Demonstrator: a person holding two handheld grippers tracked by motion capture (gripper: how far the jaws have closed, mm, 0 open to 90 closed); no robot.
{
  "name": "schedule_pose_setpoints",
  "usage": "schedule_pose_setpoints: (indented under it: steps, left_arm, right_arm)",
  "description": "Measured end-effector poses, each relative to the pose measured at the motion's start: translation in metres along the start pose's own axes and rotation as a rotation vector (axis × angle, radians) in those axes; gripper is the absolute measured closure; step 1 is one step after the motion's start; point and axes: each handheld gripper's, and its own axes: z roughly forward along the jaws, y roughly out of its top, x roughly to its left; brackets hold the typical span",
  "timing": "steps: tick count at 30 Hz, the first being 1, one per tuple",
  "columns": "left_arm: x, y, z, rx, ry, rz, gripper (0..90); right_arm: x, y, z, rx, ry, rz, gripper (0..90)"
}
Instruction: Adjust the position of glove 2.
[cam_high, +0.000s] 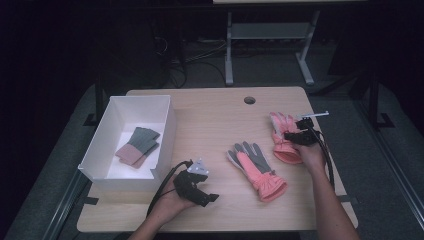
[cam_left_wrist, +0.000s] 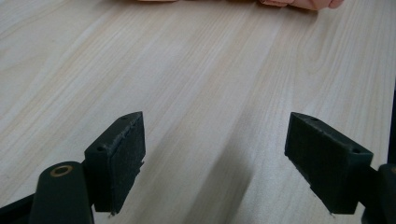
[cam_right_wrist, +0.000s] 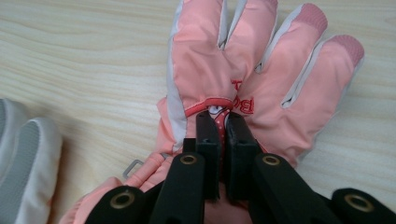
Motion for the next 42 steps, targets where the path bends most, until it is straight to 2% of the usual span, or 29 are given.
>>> schedule_pose_setpoints:
  steps: [7, 8, 16, 21, 25, 30, 33, 42]
  left_arm:
    - [0.001, 0.000, -0.002, -0.004, 0.005, -0.001, 20.0]
    - [0.001, 0.000, -0.002, -0.017, 0.008, -0.012, 20.0]
    - [0.002, 0.000, -0.003, -0.021, 0.007, -0.012, 20.0]
    - [0.004, 0.000, -0.005, -0.023, 0.010, -0.010, 20.0]
    - [0.004, 0.000, -0.006, -0.033, 0.010, -0.018, 19.9]
    - [0.004, 0.000, -0.007, -0.034, 0.010, -0.011, 19.9]
    - [0.004, 0.000, -0.007, -0.039, 0.009, -0.025, 19.9]
    - [0.004, 0.000, -0.006, -0.041, 0.010, -0.025, 19.9]
  right_arm:
    - [-0.004, 0.007, -0.018, -0.024, 0.042, -0.023, 86.7]
    - [-0.003, 0.008, -0.022, -0.028, 0.050, -0.025, 86.7]
    - [0.007, 0.011, -0.047, -0.026, 0.055, -0.087, 86.7]
    - [0.014, 0.010, -0.065, -0.036, 0.080, -0.102, 86.8]
    - [0.020, 0.008, -0.078, -0.047, 0.126, -0.107, 86.7]
    - [0.032, 0.006, -0.092, -0.050, 0.156, -0.127, 86.7]
    - [0.041, 0.003, -0.097, -0.036, 0.186, -0.144, 86.7]
    - [0.067, -0.011, -0.105, 0.009, 0.295, -0.203, 86.6]
